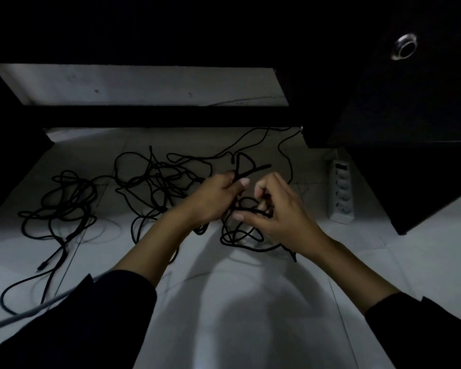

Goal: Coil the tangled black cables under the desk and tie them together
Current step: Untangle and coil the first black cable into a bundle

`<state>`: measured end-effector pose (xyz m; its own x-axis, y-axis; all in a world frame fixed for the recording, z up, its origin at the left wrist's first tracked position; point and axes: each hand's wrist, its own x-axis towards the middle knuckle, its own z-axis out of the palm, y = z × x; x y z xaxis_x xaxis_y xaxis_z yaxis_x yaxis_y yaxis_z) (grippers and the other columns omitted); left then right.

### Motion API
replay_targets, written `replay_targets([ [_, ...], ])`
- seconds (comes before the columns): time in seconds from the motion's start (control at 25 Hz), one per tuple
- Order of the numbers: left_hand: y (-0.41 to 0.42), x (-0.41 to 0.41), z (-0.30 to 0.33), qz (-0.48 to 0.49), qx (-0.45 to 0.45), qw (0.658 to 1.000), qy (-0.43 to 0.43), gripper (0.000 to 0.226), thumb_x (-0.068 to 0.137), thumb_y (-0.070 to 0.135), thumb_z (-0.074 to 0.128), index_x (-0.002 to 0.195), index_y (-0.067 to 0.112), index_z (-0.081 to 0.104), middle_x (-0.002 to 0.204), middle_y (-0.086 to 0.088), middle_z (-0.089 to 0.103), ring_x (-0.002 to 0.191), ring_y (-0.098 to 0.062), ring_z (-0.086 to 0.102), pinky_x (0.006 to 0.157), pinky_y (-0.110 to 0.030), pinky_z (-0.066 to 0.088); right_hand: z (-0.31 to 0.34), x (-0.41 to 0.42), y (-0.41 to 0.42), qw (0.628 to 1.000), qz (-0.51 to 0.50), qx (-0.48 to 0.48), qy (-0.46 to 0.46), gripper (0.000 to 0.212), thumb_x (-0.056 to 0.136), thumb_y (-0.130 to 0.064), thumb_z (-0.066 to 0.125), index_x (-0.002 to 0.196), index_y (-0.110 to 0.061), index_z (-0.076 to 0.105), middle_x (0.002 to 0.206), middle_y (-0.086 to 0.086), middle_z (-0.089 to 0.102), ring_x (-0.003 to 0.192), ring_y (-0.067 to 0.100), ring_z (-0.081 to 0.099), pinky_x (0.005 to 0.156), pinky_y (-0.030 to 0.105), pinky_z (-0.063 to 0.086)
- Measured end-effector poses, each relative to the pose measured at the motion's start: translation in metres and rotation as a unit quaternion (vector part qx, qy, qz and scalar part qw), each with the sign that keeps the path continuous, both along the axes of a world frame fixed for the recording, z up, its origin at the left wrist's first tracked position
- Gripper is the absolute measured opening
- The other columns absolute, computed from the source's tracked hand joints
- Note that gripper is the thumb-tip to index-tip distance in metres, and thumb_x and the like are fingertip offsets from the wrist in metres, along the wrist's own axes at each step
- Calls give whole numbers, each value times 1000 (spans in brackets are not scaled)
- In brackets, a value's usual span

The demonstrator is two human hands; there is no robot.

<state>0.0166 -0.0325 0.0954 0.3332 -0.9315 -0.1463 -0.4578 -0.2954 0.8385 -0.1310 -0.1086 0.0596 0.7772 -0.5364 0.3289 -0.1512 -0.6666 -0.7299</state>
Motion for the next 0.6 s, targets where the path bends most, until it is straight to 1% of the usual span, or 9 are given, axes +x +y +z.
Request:
replay_targets([
  [0.04, 1, 1, 1, 2, -2, 1000, -4, 34, 101, 34, 42, 93, 3, 53, 65, -1, 52, 39, -1, 44, 43, -16, 34, -3, -2, -4, 1000, 2, 15, 6, 32, 80, -29, 76, 91, -17, 48, 89, -9, 46, 73, 5, 47, 61, 15, 41],
  [0.08, 2, 2, 3, 5, -5, 1000, 12, 32, 101, 33, 42, 92, 5, 53, 63, 0, 51, 38, 0, 44, 41, -14, 33, -5, -4, -7, 1000, 8, 18, 13, 26, 83, -26, 74, 93, -16, 52, 88, -7, 49, 74, 7, 48, 63, 17, 42],
  [0.12, 4, 3, 5, 8, -8, 999, 40, 30, 101, 33, 42, 91, 7, 52, 61, 0, 49, 36, 1, 43, 39, -14, 31, -9, -6, -12, 1000, 13, 7, 24, 21, 85, -23, 72, 94, -14, 55, 87, -5, 52, 76, 8, 49, 64, 15, 41],
  [0.2, 7, 3, 10, 15, -9, 995, 100, 28, 102, 33, 40, 89, 10, 50, 62, -1, 43, 33, 2, 40, 36, -15, 26, -16, -9, -19, 998, 15, -37, 53, 14, 88, -18, 68, 93, -9, 58, 85, -3, 53, 76, 8, 49, 65, 9, 37],
  [0.32, 9, 2, 13, 19, -10, 991, 132, 27, 102, 33, 40, 88, 11, 49, 63, -1, 38, 33, 2, 39, 37, -15, 23, -24, -8, -23, 992, 21, -99, 79, 8, 89, -13, 64, 92, -9, 58, 85, -5, 52, 73, 5, 46, 65, 6, 33],
  [0.4, 7, 3, 13, 21, -22, 990, 139, 28, 102, 33, 41, 84, 13, 49, 62, 1, 38, 35, 1, 37, 37, -16, 23, -28, -8, -27, 989, 19, -120, 79, 8, 87, -9, 64, 92, -6, 58, 87, -2, 53, 76, 6, 47, 67, 4, 33],
  [0.52, 7, 3, 14, 21, -39, 988, 148, 28, 102, 34, 41, 83, 14, 49, 61, 1, 37, 36, 1, 35, 37, -16, 22, -29, -8, -35, 987, -2, -145, 75, 12, 84, -5, 67, 93, -3, 59, 89, 2, 53, 78, 3, 45, 71, 0, 31],
  [0.6, 7, 5, 17, 34, -56, 983, 171, 27, 101, 33, 41, 84, 13, 48, 61, 2, 36, 37, 1, 34, 37, -15, 21, -31, -9, -40, 985, -6, -151, 82, 12, 85, -7, 67, 94, -5, 60, 90, -1, 52, 80, 4, 46, 69, 2, 31],
])
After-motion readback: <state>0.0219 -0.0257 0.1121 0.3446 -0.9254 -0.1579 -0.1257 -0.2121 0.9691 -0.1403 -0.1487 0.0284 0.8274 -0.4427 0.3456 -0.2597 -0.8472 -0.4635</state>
